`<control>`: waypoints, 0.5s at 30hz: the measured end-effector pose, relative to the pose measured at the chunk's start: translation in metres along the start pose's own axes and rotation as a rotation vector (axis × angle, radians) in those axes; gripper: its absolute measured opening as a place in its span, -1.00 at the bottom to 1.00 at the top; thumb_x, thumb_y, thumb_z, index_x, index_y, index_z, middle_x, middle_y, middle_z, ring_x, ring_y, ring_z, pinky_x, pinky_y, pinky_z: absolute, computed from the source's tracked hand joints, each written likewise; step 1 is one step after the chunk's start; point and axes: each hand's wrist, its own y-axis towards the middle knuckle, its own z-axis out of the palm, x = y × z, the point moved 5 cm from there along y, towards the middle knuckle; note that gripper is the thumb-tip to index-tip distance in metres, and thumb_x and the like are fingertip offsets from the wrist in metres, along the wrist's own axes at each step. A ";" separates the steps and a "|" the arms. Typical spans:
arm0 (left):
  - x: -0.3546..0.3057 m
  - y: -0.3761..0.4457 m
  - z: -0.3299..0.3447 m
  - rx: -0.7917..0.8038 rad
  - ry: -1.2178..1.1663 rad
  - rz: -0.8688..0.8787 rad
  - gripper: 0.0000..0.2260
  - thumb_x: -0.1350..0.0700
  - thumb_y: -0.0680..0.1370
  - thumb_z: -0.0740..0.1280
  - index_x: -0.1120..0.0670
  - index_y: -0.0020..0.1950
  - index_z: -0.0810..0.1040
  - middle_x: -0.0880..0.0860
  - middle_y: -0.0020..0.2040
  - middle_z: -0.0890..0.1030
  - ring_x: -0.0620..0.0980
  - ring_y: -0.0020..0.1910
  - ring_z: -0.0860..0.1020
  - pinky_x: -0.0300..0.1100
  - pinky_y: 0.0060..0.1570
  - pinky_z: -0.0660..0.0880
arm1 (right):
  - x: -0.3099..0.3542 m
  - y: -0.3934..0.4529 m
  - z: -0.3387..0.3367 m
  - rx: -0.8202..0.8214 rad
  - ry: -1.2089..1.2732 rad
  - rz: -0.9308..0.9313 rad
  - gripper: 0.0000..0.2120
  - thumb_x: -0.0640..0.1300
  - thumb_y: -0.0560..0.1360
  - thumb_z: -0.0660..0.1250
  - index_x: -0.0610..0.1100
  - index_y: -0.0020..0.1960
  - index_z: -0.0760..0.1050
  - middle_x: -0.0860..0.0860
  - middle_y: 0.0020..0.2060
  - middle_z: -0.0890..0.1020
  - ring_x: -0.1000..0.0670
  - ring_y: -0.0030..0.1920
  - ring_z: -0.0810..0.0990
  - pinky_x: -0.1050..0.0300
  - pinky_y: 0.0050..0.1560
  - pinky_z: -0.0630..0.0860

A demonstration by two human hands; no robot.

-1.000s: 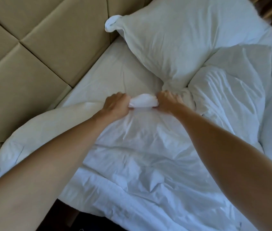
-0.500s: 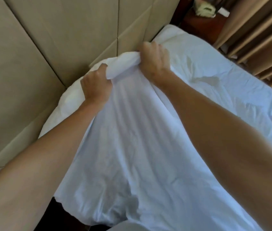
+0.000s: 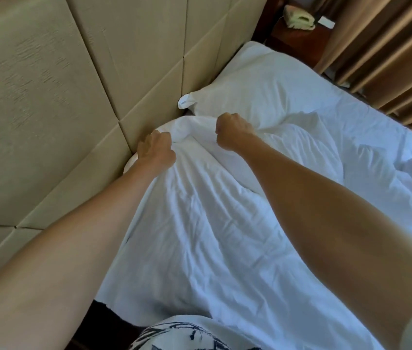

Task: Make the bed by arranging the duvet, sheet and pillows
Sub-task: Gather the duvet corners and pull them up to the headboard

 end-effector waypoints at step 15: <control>-0.092 -0.178 0.062 0.084 0.058 0.150 -0.89 0.17 0.57 0.22 0.13 0.03 0.51 0.10 0.07 0.57 0.15 0.07 0.54 -0.03 0.04 0.38 | -0.122 -0.190 0.041 0.112 -0.006 0.017 -0.72 -0.16 0.53 0.20 -0.11 0.22 0.50 -0.10 0.14 0.54 -0.15 0.06 0.58 0.03 0.00 0.52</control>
